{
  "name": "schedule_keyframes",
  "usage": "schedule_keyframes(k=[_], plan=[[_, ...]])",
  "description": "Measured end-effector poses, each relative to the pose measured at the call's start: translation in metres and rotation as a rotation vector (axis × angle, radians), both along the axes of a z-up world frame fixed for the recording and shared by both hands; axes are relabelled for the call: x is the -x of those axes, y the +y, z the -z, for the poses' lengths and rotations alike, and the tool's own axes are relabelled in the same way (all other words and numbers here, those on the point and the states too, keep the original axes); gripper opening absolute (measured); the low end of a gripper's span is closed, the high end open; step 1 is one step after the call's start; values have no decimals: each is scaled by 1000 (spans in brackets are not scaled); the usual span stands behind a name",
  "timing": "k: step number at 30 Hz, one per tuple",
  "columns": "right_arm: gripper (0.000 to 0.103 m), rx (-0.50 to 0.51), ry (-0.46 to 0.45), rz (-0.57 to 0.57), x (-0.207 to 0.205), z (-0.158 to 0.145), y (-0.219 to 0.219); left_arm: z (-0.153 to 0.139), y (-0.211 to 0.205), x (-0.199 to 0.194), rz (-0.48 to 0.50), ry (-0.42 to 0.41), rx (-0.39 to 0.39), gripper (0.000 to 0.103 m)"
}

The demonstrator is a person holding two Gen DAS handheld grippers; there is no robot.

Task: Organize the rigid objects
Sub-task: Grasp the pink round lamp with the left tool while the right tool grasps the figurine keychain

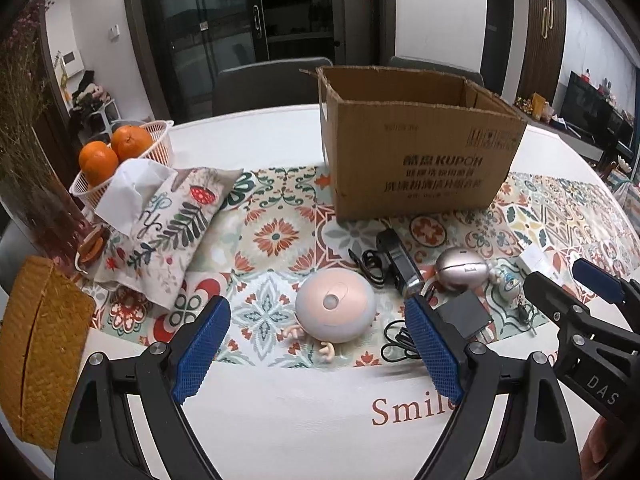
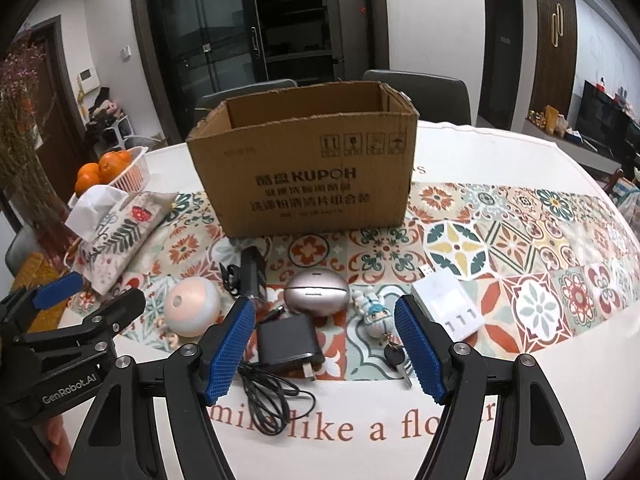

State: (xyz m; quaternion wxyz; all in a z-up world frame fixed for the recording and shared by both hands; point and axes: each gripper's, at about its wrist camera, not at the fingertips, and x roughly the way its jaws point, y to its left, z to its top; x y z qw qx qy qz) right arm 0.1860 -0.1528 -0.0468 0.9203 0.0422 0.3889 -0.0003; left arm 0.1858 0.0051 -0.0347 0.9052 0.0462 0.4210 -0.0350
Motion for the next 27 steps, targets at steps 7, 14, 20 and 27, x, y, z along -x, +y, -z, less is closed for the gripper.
schedule_keyframes(k=[7, 14, 20, 27], plan=[[73, -12, 43, 22, -8, 17, -11, 17, -6, -10, -23, 45, 1, 89], [73, -24, 99, 34, -22, 37, -21, 35, -12, -22, -42, 83, -17, 89], [73, -13, 131, 39, -34, 51, -26, 55, -13, -34, -52, 119, -28, 89], [72, -15, 182, 51, -50, 71, -31, 71, -17, -47, -46, 154, -37, 89]])
